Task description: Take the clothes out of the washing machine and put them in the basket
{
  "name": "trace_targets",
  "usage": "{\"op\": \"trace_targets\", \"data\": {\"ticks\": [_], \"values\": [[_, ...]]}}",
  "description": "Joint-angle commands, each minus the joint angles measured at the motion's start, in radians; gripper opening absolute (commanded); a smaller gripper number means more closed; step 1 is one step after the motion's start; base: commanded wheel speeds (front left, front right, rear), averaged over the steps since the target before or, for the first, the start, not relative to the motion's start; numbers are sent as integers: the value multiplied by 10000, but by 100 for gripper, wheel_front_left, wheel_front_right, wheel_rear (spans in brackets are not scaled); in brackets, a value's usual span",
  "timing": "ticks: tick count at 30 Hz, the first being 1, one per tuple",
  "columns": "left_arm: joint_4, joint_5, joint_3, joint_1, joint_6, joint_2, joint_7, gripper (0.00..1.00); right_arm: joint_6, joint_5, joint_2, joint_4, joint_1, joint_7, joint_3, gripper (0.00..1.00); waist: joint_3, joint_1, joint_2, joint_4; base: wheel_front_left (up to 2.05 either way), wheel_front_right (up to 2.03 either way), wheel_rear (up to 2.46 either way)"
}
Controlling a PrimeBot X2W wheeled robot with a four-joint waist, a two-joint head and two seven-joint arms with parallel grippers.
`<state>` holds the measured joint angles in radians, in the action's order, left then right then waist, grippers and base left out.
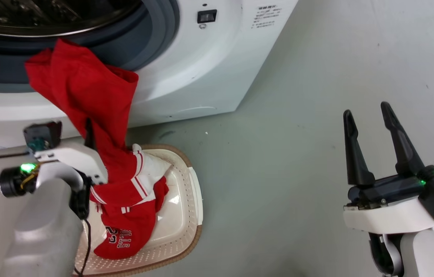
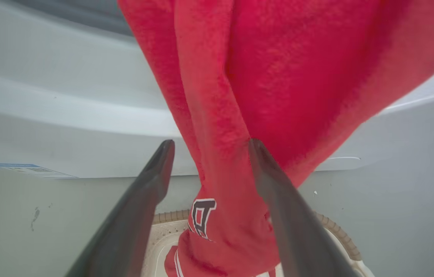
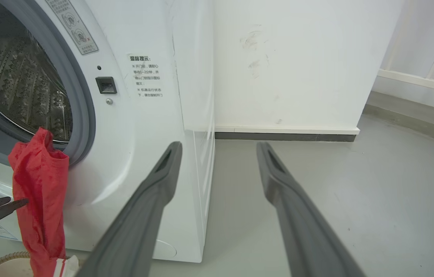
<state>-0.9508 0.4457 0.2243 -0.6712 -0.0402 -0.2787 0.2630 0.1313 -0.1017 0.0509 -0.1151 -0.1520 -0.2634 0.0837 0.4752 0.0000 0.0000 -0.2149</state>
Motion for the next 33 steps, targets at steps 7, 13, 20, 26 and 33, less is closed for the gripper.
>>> {"op": "trace_targets", "data": {"ticks": [7, 13, 20, 26, 33], "values": [[-104, -569, -616, -1132, -110, -284, 24, 100, -11, -206, -16, -115, -382, -19, -149, 100, 849, 0, 0, -474, 0, 0, 0], [-65, -902, -1024, -1522, -158, -320, 28, 100, -11, -302, -16, -118, -402, -19, -147, 100, 1002, 0, 0, -493, 0, 0, 0], [370, -1302, -1518, -1755, 9, -312, 74, 100, -9, -355, -15, -128, -528, -19, -103, 100, 1094, 0, 0, -424, 0, 0, 0], [368, -1521, -1760, -1569, 176, -150, 74, 0, -11, -309, -15, -65, -522, -19, -98, 100, 1034, 0, 0, -398, 0, 0, 0], [290, -1878, -1992, -1191, 434, 43, 58, 0, -9, -232, -15, 18, -449, -19, -56, 100, 811, 0, 0, -357, 0, 0, 0]]}}
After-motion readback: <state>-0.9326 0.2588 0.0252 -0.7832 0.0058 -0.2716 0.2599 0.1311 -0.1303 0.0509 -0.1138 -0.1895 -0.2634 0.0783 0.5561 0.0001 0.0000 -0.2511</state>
